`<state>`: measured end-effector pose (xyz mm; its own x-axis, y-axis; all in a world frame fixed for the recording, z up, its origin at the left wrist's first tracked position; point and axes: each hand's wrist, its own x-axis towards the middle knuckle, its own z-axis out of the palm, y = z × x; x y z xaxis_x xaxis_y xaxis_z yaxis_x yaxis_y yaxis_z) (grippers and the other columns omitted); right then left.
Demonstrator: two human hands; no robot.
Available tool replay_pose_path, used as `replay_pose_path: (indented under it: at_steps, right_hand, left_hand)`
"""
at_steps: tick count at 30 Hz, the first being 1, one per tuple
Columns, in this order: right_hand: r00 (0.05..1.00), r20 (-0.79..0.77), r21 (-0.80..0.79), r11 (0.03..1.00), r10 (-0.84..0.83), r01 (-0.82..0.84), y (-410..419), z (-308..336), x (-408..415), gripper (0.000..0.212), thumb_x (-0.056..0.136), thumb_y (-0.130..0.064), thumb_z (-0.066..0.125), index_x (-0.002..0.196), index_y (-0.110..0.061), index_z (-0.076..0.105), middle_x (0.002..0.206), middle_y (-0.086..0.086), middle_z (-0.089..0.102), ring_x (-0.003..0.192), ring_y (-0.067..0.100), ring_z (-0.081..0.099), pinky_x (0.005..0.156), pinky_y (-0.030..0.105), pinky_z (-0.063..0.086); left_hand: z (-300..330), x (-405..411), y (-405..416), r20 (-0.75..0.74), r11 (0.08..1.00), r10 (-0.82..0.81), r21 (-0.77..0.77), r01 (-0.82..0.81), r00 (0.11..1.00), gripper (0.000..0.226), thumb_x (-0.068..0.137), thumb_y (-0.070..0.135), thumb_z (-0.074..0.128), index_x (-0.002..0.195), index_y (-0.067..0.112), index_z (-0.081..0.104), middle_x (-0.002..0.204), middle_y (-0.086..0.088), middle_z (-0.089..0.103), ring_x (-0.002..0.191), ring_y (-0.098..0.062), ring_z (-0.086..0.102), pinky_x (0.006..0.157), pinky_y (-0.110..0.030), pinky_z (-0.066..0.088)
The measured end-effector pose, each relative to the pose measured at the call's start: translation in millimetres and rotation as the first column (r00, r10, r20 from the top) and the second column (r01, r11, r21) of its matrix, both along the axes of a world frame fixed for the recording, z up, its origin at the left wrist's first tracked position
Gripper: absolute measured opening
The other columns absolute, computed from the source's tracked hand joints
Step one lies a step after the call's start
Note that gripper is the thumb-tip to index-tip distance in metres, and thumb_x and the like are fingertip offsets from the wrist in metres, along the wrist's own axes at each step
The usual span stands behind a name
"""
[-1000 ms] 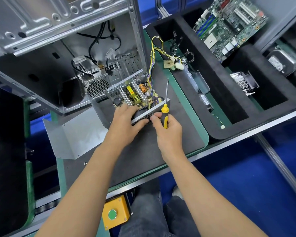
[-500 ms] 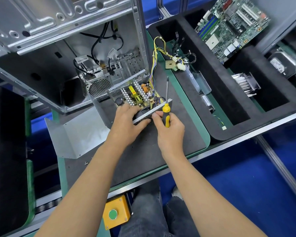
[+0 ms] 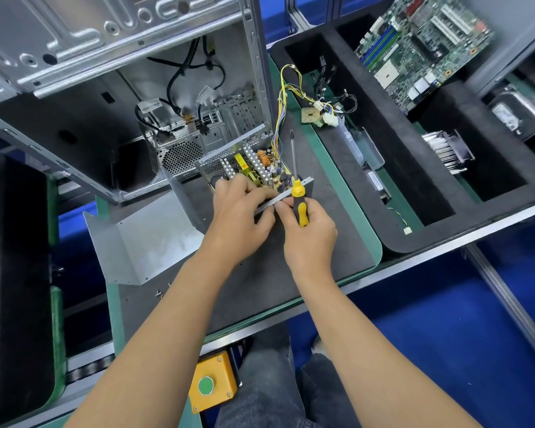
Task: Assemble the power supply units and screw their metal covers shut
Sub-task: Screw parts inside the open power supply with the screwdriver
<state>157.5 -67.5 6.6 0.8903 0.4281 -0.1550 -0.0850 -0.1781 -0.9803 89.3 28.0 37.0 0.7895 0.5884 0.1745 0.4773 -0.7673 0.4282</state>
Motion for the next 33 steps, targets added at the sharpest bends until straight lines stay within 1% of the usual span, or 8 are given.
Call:
replay_pose_path:
  at_steps: [5, 9, 12, 18, 21, 26, 30, 33]
  right_hand:
    - [1.0, -0.019, -0.006, 1.0, -0.011, 0.011, 2, -1, -1, 0.012, 0.09, -0.031, 0.071, 0.081, -0.039, 0.067, 0.075, -0.01, 0.067, 0.071, 0.014, 0.057, 0.073, 0.038, 0.052]
    - [1.0, -0.03, -0.002, 1.0, 0.0, 0.0, 1, -3, -1, 0.01, 0.092, -0.035, 0.067, 0.082, -0.036, 0.069, 0.073, -0.001, 0.065, 0.071, 0.02, 0.055, 0.075, 0.046, 0.053]
    - [1.0, -0.023, 0.005, 1.0, 0.011, -0.011, 1, -4, -1, 0.01, 0.092, -0.039, 0.066, 0.085, -0.032, 0.07, 0.072, 0.002, 0.063, 0.071, 0.023, 0.054, 0.07, 0.045, 0.053]
    - [0.999, -0.054, 0.028, 1.0, -0.002, 0.004, 3, -5, -2, 0.01, 0.092, -0.037, 0.067, 0.084, -0.032, 0.071, 0.068, -0.004, 0.062, 0.062, 0.009, 0.05, 0.062, 0.034, 0.048]
    - [0.998, -0.07, 0.025, 1.0, -0.006, 0.007, 4, -5, -3, 0.009, 0.092, -0.035, 0.066, 0.085, -0.032, 0.071, 0.071, -0.003, 0.064, 0.068, 0.017, 0.055, 0.066, 0.039, 0.05]
    - [0.997, -0.071, 0.005, 1.0, -0.014, 0.015, 4, -2, -5, 0.012, 0.094, -0.033, 0.065, 0.082, -0.035, 0.067, 0.076, 0.001, 0.065, 0.073, 0.019, 0.056, 0.07, 0.041, 0.052]
    - [0.999, -0.05, -0.007, 1.0, -0.017, 0.017, 3, 0, -5, 0.011, 0.094, -0.031, 0.065, 0.083, -0.032, 0.066, 0.074, 0.001, 0.064, 0.071, 0.018, 0.055, 0.07, 0.039, 0.051]
    - [0.999, -0.031, -0.023, 0.999, -0.026, 0.025, 3, 1, -7, 0.012, 0.095, -0.033, 0.063, 0.085, -0.027, 0.067, 0.063, -0.003, 0.058, 0.061, 0.012, 0.047, 0.065, 0.036, 0.046]
  left_hand:
    - [4, 1, -1, -0.018, 0.995, 0.058, -0.08, -0.059, 0.998, 0.02, 0.09, 0.018, 0.069, 0.109, 0.019, 0.076, 0.091, 0.0, 0.042, 0.095, -0.028, 0.036, 0.09, -0.035, 0.03]
    - [4, 2, -7, 0.046, 0.986, 0.12, -0.118, -0.114, 0.992, 0.017, 0.088, 0.021, 0.073, 0.105, 0.021, 0.077, 0.089, 0.001, 0.045, 0.094, -0.026, 0.036, 0.09, -0.031, 0.031]
    - [4, 2, -8, 0.081, 0.98, 0.15, -0.146, -0.137, 0.985, 0.014, 0.088, 0.02, 0.074, 0.101, 0.021, 0.077, 0.087, 0.002, 0.045, 0.094, -0.025, 0.037, 0.089, -0.034, 0.034]
    - [7, 3, -6, -0.027, 0.966, 0.154, -0.207, -0.156, 0.988, 0.014, 0.094, 0.027, 0.067, 0.106, 0.03, 0.074, 0.093, 0.009, 0.045, 0.096, -0.016, 0.028, 0.09, -0.032, 0.028]
    - [8, 4, -5, -0.055, 0.954, 0.165, -0.246, -0.174, 0.985, 0.014, 0.095, 0.027, 0.066, 0.105, 0.033, 0.073, 0.091, 0.013, 0.041, 0.097, -0.015, 0.027, 0.088, -0.03, 0.025]
    - [10, 6, -2, -0.088, 0.935, 0.171, -0.3, -0.19, 0.981, 0.012, 0.094, 0.027, 0.066, 0.101, 0.035, 0.072, 0.089, 0.014, 0.041, 0.098, -0.015, 0.027, 0.084, -0.028, 0.02]
    - [12, 6, 0, -0.105, 0.929, 0.159, -0.322, -0.184, 0.982, 0.012, 0.095, 0.028, 0.066, 0.104, 0.034, 0.072, 0.09, 0.014, 0.041, 0.1, -0.016, 0.029, 0.087, -0.029, 0.022]
    - [17, 4, 0, -0.069, 0.929, 0.136, -0.338, -0.151, 0.988, 0.017, 0.092, 0.034, 0.068, 0.108, 0.032, 0.073, 0.089, 0.013, 0.043, 0.102, -0.019, 0.033, 0.093, -0.032, 0.03]
